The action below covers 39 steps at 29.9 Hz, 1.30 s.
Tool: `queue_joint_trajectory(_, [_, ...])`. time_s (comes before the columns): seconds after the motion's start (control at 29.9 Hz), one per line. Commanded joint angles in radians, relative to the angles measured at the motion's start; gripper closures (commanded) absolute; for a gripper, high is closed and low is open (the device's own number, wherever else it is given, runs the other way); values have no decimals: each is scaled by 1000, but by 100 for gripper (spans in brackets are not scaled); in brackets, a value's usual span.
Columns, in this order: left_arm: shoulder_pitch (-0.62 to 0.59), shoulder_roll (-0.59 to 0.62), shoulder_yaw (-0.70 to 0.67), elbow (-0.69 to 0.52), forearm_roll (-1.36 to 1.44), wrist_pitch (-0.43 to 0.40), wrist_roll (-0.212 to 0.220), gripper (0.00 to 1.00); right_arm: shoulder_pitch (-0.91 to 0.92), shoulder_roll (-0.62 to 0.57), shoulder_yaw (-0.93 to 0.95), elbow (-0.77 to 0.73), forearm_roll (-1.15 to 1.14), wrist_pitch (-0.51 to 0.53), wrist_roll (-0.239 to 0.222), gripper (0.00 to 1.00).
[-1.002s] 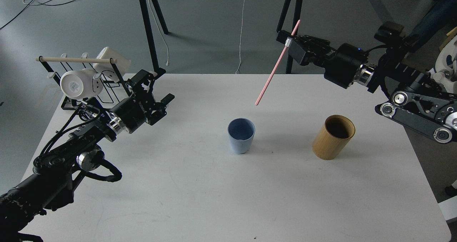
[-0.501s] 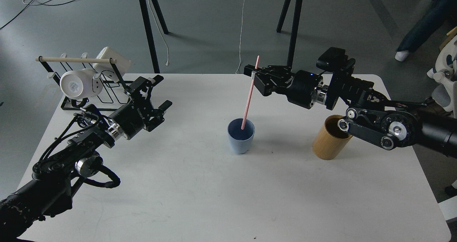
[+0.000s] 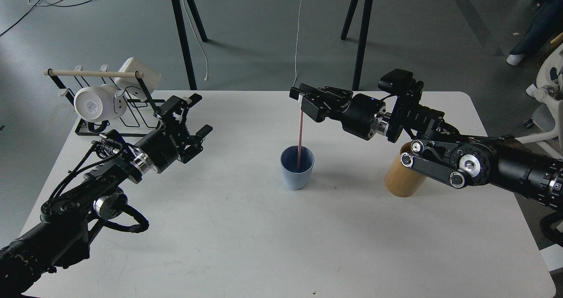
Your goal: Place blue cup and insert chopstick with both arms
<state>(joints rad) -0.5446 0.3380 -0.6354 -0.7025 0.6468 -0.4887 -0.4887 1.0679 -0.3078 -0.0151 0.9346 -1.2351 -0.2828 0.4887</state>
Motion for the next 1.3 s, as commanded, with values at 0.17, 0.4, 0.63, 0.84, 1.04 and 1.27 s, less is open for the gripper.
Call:
queue_joint_trajectory(0.17, [-1,4,-72,-23,-13,0,0,1,-5,-49,87,61,78,-4,0,3])
queue_joint_trajectory(0.4, [-5,12,-132,-77,-22,0,0,1,-83,-258,266,263,360,-7,0,2])
queue_joint_trajectory(0.63, [-6,68,-136,-186,-121,0,0,1,-304,-323,607,348,670,-6,0,1])
queue_joint_trajectory(0.84, [-14,114,-139,-241,-151,0,0,1,-480,-343,761,423,788,-1,0,1])
queue_joint_trajectory(1.04, [-50,167,-168,-285,-197,0,0,1,-496,-336,761,423,1020,5,0,1])
queue_joint_trajectory(1.27, [-71,179,-168,-281,-214,0,0,1,-494,-313,764,432,1022,-7,0,1])
